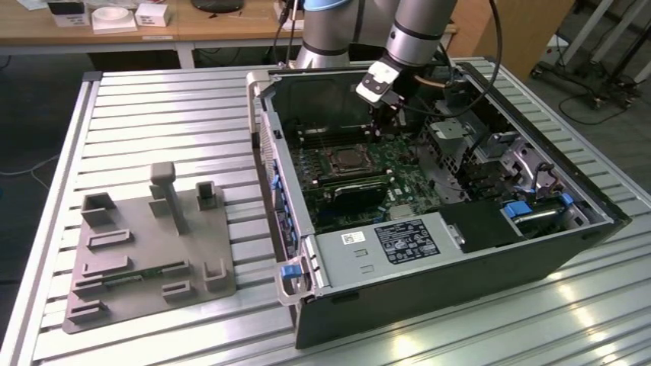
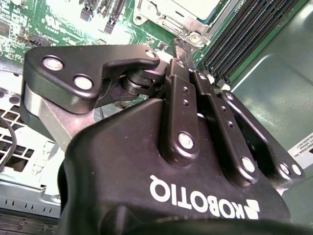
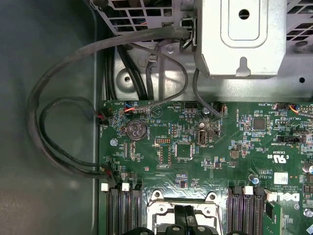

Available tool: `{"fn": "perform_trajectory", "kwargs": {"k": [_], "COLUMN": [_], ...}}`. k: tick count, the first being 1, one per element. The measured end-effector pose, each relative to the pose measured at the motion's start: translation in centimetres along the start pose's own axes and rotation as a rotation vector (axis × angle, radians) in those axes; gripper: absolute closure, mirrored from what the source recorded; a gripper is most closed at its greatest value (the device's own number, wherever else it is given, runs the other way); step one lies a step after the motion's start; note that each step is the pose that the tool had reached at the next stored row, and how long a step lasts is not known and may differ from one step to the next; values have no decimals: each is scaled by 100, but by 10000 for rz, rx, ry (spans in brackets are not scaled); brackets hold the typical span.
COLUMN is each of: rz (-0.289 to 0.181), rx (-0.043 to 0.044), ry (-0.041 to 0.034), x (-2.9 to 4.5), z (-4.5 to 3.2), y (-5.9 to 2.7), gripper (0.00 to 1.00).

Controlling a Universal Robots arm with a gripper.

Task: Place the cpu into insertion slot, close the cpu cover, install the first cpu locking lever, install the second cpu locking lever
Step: 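Close the cpu cover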

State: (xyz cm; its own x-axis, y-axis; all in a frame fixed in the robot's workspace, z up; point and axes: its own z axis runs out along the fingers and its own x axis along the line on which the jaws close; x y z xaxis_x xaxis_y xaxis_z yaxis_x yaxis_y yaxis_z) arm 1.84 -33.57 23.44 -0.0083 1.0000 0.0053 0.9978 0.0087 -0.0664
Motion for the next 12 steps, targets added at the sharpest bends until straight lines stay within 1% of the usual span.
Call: {"fn": "perform_trajectory", "kwargs": {"k": [12], "rz": [0], "rx": [-1], "ry": [2], "x": [0], "z": [8], "y": [-26], "gripper": [89]}}
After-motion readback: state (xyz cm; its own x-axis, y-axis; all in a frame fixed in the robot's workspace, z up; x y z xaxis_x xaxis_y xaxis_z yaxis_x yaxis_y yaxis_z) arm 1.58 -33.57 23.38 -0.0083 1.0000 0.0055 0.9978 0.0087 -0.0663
